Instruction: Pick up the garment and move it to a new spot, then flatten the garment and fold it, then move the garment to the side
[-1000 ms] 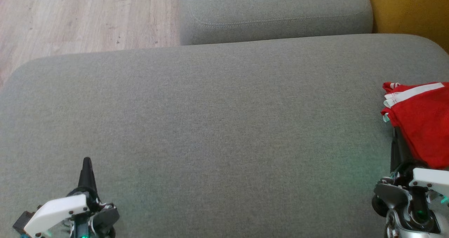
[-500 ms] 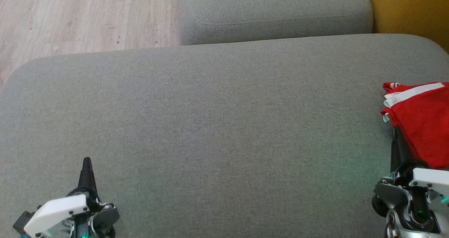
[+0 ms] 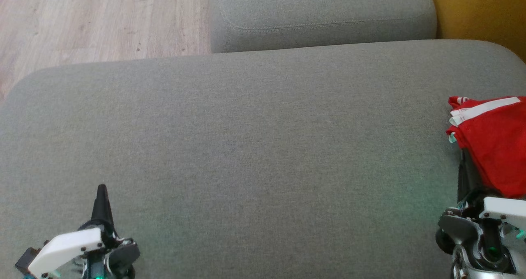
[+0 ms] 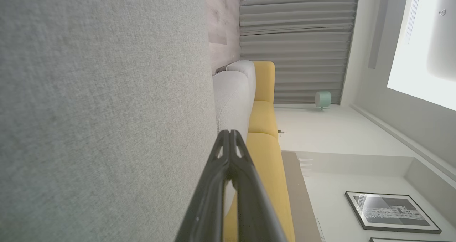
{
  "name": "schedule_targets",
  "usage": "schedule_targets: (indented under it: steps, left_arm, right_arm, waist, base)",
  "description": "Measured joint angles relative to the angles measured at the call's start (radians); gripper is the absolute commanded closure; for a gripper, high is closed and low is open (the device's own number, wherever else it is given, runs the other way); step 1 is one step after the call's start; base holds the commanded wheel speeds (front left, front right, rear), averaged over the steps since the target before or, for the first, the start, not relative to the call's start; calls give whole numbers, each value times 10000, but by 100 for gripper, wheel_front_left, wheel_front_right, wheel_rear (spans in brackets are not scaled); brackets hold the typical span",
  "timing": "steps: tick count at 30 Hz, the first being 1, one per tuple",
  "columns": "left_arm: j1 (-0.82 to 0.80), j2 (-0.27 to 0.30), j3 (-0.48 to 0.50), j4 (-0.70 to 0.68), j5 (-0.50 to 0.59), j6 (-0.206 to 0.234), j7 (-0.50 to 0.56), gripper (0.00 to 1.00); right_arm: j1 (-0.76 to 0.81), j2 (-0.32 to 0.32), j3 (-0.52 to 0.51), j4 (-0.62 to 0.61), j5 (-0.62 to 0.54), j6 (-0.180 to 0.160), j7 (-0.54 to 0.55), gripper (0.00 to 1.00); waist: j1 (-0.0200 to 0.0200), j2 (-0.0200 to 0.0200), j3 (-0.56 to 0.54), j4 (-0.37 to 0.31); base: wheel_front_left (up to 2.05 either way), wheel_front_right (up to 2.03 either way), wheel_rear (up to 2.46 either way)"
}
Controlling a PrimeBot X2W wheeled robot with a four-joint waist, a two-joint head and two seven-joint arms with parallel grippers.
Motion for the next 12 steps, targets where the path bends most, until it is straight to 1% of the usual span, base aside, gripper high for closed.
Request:
schedule_targets:
  steps: [12]
  left_arm:
    - [0,0,2,0,0,0,0,100]
  right_arm:
    - [0,0,0,0,0,0,0,100]
  waist:
    - [0,0,0,0]
  base:
    - [0,0,0]
